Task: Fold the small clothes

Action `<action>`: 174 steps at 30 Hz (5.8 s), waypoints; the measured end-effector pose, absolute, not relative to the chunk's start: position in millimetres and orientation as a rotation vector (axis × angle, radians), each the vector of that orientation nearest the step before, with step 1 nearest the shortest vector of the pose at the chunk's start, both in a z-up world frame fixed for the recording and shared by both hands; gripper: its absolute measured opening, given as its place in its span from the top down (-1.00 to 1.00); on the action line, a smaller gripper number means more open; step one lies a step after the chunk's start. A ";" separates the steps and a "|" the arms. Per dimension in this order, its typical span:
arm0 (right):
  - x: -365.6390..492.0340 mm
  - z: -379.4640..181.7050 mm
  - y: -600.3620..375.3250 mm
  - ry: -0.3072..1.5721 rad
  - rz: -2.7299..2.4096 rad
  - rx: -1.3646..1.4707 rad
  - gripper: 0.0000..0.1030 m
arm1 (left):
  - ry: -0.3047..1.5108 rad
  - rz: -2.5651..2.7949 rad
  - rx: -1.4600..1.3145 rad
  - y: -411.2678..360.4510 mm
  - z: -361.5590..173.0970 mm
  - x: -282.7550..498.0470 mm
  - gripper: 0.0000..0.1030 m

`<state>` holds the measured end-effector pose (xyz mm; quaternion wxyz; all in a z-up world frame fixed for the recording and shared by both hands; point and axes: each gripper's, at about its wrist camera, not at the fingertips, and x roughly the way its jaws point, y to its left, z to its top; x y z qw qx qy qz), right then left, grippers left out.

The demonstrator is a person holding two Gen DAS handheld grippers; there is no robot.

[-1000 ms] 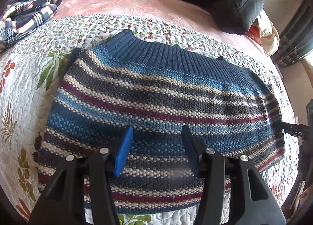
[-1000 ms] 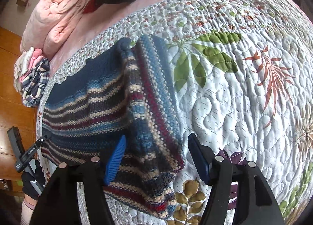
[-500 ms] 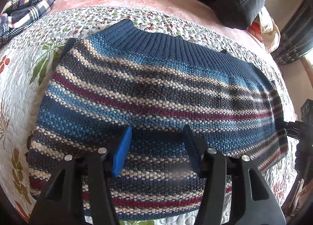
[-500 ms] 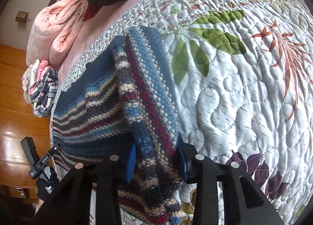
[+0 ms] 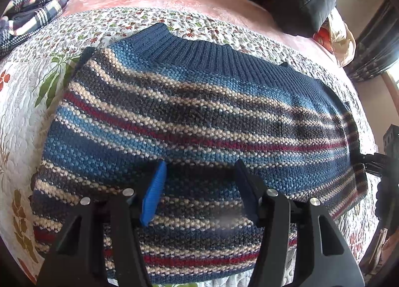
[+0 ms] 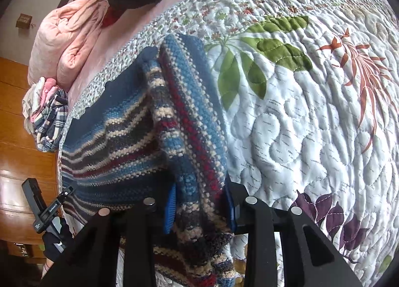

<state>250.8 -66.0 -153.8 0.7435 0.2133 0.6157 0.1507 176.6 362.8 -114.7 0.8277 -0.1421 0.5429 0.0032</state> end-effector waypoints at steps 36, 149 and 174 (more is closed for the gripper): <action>232.5 -102.3 179.3 1.408 0.682 0.191 0.23 | 1.093 -0.151 -0.560 402.6 -59.6 146.8 -0.09; 167.3 -113.1 205.2 1.370 0.766 0.164 -0.19 | 1.008 -0.097 -0.759 539.1 -104.4 173.3 0.66; 163.9 -106.3 165.1 1.347 0.770 0.251 -0.23 | 1.109 -0.044 -0.622 489.8 -67.2 106.7 0.12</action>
